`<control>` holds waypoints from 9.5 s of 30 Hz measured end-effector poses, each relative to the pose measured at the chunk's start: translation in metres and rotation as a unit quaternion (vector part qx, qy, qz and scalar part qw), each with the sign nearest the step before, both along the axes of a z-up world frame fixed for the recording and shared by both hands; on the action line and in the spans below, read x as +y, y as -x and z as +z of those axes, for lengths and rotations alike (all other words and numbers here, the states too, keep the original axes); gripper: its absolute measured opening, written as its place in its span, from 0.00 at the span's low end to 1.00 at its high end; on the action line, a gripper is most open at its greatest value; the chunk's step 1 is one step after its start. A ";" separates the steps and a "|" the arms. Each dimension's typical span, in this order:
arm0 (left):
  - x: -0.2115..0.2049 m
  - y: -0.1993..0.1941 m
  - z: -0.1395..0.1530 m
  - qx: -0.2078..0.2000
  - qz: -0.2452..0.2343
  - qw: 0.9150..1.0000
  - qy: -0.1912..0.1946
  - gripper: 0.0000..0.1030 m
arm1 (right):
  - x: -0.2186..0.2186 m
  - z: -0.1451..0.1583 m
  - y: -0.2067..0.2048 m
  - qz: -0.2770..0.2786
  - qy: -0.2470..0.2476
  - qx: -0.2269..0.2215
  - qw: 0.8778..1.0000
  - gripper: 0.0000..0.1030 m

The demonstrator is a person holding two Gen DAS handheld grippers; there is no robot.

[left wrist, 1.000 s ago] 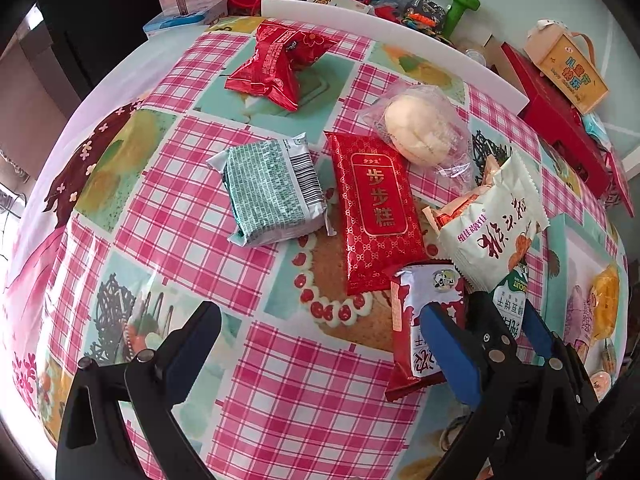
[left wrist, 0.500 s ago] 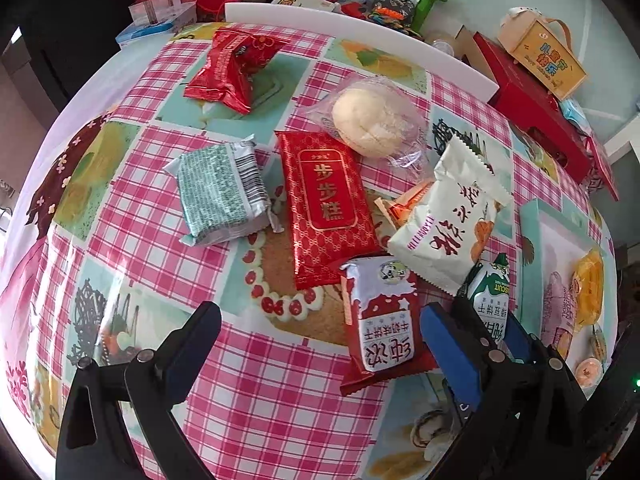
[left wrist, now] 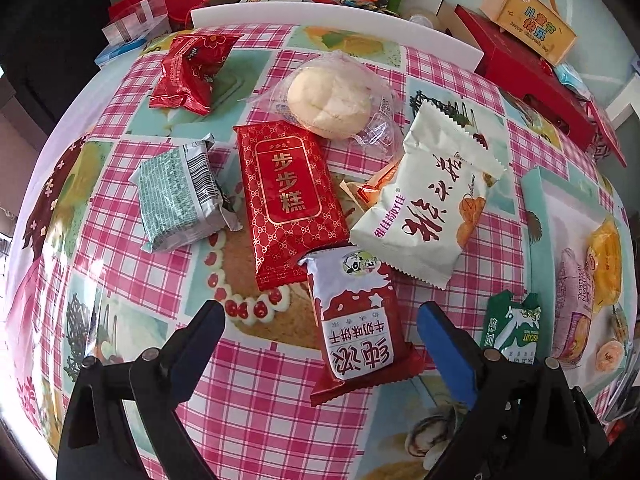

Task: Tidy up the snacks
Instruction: 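Grasp the green biscuit pack with the right tool while the left tool grasps the red-white milk biscuit bag, then carry the milk biscuit bag and green biscuit pack over the white tray, then open both tools to drop the two snacks into the tray, then move both tools back toward the snack pile, then grasp the green wafer pack with the left tool while the right tool grasps the white cookie packet, then carry the wafer pack and cookie packet over the white tray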

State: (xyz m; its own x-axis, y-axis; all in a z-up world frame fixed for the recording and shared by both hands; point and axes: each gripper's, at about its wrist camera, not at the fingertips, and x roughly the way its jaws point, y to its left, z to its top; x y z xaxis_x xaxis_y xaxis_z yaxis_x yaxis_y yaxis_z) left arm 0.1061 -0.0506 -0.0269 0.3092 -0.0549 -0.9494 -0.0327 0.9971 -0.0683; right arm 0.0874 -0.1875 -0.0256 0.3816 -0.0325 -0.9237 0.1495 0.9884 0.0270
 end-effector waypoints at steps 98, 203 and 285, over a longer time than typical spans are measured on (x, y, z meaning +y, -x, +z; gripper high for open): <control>-0.212 -0.035 0.054 -0.059 -0.196 0.978 0.035 0.40 | -0.224 0.042 0.028 -0.249 -0.027 -0.099 0.963 0.42; 0.110 -0.052 0.011 -0.045 0.118 0.990 0.061 0.91 | 0.011 -0.006 -0.059 0.002 -0.021 -0.053 0.998 0.81; 0.006 0.004 -0.003 0.027 -0.019 0.997 0.065 0.50 | 0.012 -0.006 -0.025 0.032 0.011 -0.014 0.999 0.57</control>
